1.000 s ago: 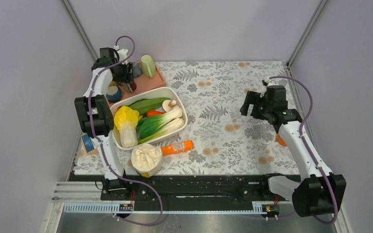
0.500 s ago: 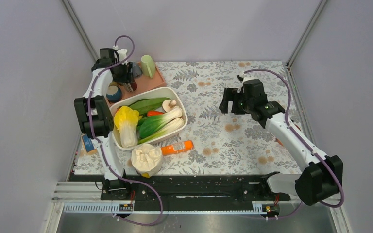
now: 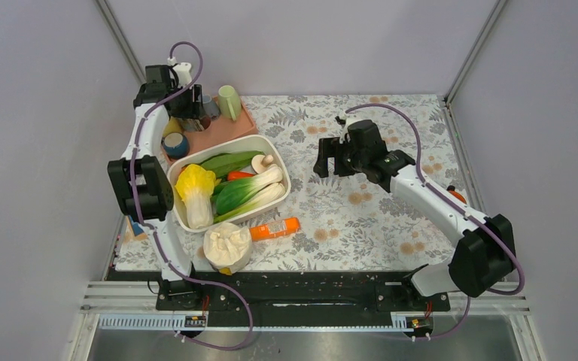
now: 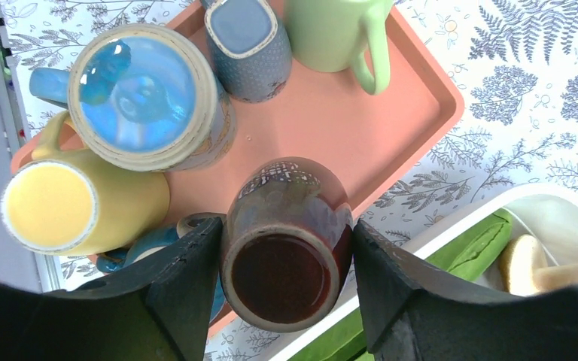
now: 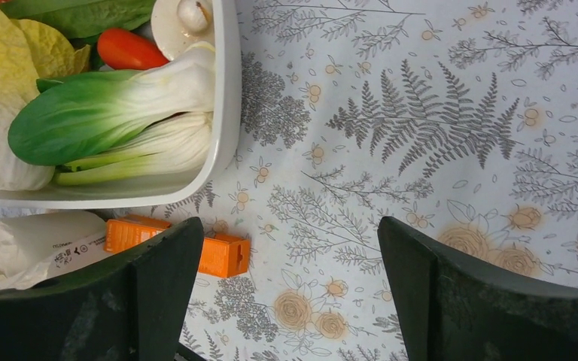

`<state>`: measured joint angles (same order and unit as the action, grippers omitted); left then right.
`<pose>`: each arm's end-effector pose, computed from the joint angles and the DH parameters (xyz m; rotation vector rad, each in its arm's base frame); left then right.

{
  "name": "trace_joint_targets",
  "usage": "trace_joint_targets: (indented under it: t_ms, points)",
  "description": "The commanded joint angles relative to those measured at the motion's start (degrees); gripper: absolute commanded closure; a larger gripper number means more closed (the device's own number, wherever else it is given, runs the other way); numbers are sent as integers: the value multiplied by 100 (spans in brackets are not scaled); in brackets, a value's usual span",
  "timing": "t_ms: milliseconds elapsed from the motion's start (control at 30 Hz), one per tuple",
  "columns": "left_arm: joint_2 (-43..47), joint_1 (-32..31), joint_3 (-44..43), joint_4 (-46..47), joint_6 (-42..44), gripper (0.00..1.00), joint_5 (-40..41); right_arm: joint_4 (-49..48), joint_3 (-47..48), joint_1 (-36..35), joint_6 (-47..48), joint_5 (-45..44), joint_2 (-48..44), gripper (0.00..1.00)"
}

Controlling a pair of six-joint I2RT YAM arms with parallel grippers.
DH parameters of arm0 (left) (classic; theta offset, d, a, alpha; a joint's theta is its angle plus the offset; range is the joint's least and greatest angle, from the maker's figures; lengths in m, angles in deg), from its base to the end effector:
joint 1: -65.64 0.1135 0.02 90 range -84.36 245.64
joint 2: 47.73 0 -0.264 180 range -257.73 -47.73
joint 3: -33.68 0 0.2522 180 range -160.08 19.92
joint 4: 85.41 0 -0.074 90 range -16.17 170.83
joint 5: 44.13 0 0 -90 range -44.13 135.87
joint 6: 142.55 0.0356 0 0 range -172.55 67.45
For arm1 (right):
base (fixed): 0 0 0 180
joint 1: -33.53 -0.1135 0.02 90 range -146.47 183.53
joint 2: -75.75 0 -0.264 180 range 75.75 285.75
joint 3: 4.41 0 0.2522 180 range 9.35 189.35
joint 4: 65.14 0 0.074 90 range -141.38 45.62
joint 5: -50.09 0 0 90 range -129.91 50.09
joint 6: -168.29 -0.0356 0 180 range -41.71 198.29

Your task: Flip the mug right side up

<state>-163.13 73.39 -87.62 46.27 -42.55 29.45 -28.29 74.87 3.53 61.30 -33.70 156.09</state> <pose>0.4611 0.0526 0.3050 0.1894 2.2723 -0.1696 0.2701 0.1604 0.3019 -0.3195 2.2664 0.5596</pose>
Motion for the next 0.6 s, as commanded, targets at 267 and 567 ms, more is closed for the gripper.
trace_joint_targets:
  t_ms: [267,567]
  points:
    - [1139,-89,433,173,-548,100,-1084,-652,349,-561,-152,-9,246,3]
    - [1864,-520,1380,395,-1514,100,-2083,-2151,-112,-854,-914,323,285,1]
